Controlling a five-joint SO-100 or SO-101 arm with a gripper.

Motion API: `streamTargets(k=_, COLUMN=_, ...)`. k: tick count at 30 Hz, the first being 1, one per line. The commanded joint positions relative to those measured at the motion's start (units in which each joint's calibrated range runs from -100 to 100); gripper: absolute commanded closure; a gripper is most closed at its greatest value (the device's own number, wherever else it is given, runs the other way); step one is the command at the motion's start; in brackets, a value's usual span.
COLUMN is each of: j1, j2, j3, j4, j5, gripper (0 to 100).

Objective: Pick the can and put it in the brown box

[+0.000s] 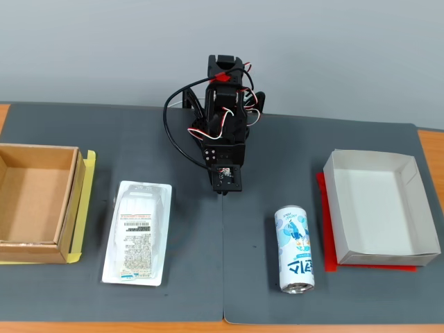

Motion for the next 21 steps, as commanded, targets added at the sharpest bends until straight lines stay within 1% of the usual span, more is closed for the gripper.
streamTargets(k=1, j1=0.26, j2=-0.34, j3=-3.25, j4=-0.07, j5=0.23, gripper=98)
streamTargets(k=21, j1=-0.07, j2=-0.34, j3=-3.25, j4=-0.07, j5=0.23, gripper=98)
